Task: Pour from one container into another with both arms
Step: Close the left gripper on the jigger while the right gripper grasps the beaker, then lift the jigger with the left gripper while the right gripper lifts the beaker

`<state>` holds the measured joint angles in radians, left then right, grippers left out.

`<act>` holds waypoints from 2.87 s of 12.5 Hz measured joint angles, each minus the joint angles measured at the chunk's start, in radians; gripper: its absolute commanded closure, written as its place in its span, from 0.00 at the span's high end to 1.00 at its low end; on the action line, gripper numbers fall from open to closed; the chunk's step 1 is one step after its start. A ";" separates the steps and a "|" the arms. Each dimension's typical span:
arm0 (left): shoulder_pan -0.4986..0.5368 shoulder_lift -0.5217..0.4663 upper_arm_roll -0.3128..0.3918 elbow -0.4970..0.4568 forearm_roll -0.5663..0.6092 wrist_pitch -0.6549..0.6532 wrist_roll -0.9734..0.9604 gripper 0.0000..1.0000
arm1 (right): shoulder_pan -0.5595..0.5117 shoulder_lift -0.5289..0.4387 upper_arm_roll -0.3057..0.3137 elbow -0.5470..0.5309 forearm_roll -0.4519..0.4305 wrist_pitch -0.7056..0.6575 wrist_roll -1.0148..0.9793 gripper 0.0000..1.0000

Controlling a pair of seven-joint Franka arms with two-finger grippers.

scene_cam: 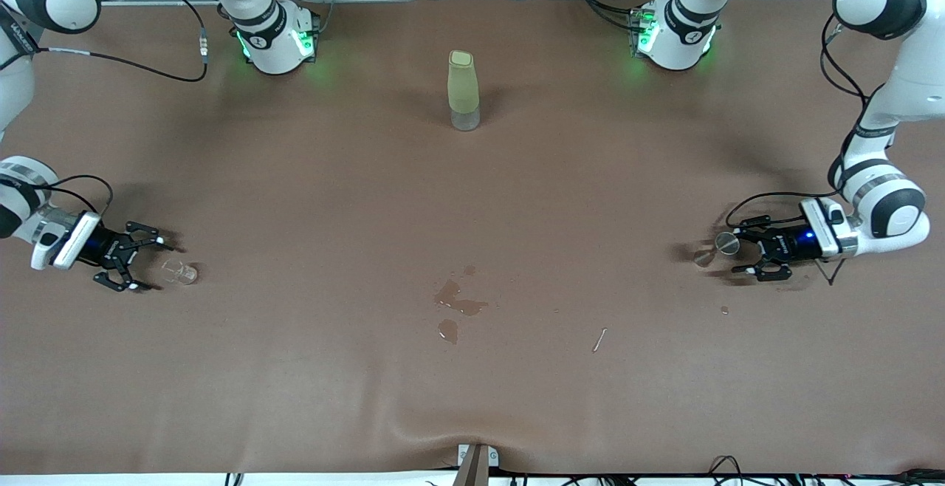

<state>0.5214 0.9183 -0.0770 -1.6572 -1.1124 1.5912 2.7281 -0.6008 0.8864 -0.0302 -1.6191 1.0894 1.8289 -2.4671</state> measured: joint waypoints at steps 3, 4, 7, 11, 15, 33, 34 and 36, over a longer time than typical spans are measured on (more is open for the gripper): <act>-0.007 0.010 -0.009 0.001 -0.007 0.000 0.000 0.72 | 0.000 0.020 0.007 -0.024 0.077 -0.001 -0.079 1.00; -0.008 0.010 -0.015 0.001 -0.007 0.000 0.000 0.68 | 0.000 0.024 0.010 -0.027 0.091 -0.002 -0.087 1.00; -0.009 0.011 -0.026 0.001 -0.013 0.000 0.000 0.64 | 0.004 0.027 0.018 -0.027 0.129 -0.009 -0.097 1.00; -0.019 0.013 -0.026 0.000 -0.027 0.000 0.000 0.59 | 0.013 0.036 0.026 -0.028 0.197 -0.009 -0.144 1.00; -0.021 0.020 -0.025 0.000 -0.027 0.000 -0.001 0.49 | 0.029 0.059 0.031 -0.028 0.230 -0.011 -0.156 1.00; -0.053 -0.153 -0.082 0.031 0.046 -0.031 -0.419 0.00 | 0.158 0.060 0.107 0.041 0.262 -0.074 0.004 0.00; -0.054 -0.177 -0.087 0.032 0.075 -0.031 -0.467 0.00 | 0.173 0.058 0.137 0.053 0.265 -0.070 0.027 0.00; -0.052 -0.225 -0.088 0.032 0.114 -0.045 -0.557 0.00 | 0.214 0.052 0.185 0.067 0.298 -0.053 0.061 0.00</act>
<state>0.4690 0.6933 -0.1654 -1.6252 -0.9981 1.5463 2.1707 -0.3866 0.9387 0.1548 -1.5523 1.3877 1.7757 -2.4057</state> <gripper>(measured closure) 0.793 0.885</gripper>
